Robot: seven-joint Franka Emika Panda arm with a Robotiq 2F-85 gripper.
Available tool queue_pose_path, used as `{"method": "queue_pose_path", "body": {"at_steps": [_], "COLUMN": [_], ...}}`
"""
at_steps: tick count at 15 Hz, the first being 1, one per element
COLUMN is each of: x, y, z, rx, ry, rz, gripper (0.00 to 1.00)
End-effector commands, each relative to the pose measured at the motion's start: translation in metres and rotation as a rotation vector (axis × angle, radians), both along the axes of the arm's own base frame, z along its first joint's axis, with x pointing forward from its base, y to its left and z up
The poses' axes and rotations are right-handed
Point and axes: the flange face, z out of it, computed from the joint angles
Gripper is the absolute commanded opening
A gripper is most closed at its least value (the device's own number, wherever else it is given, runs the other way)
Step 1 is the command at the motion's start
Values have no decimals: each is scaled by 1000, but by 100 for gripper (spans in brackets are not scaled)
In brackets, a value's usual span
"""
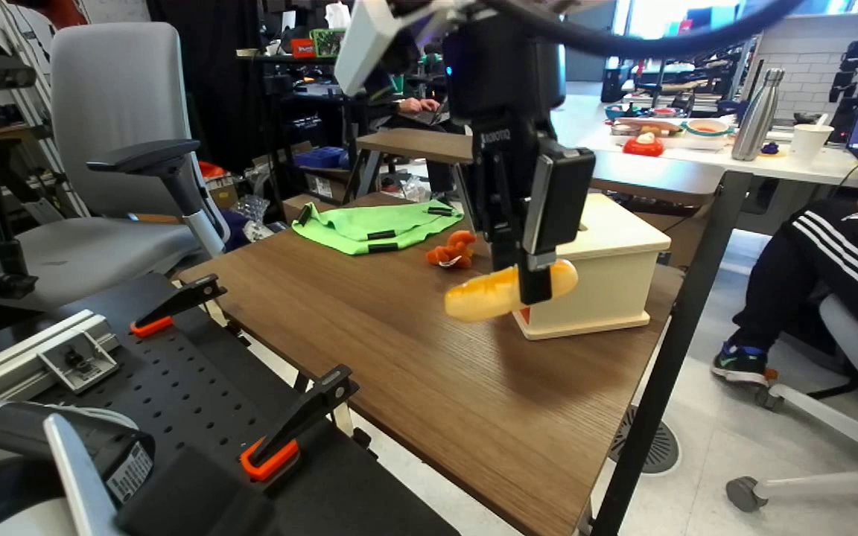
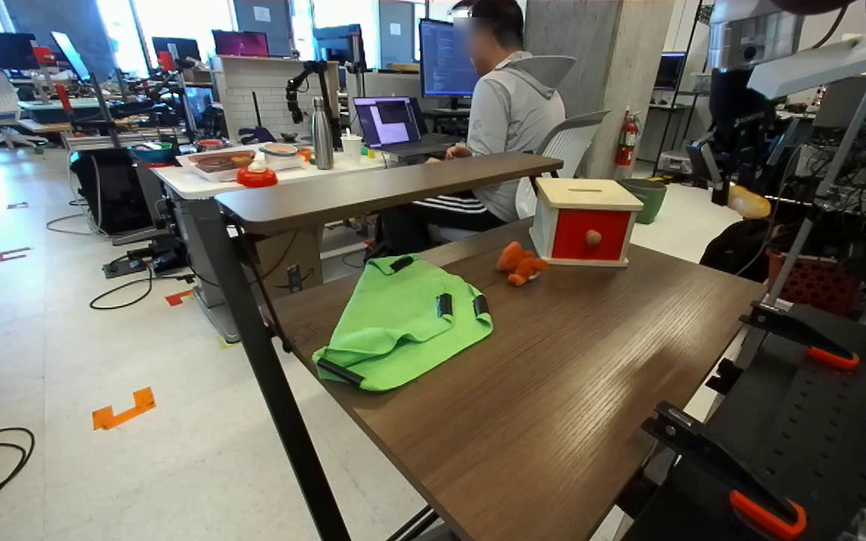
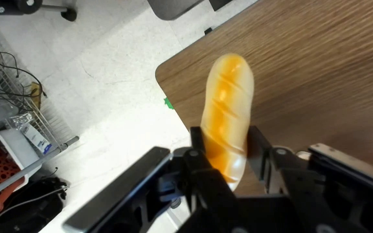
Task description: Move the yellow object to the right
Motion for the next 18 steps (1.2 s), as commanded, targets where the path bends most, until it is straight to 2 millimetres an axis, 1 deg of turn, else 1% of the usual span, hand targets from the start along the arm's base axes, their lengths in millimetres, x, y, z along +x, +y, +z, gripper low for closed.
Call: {"method": "queue_pose_path", "body": {"at_steps": [1,4,7,9,12,18], "x": [22,32,36,36,33,21], "y": [-17,-21,-15,-11,-12,-27], "z": [-26,-51,-78,-91,-100,-105], "rx": [-13,12,87,133,174,197], "ry": [-70,-122,-124,-107,-72,-24], "rz": [-8,7,23,49,86,134], "gripper": [12,12,12,12,12,12]}}
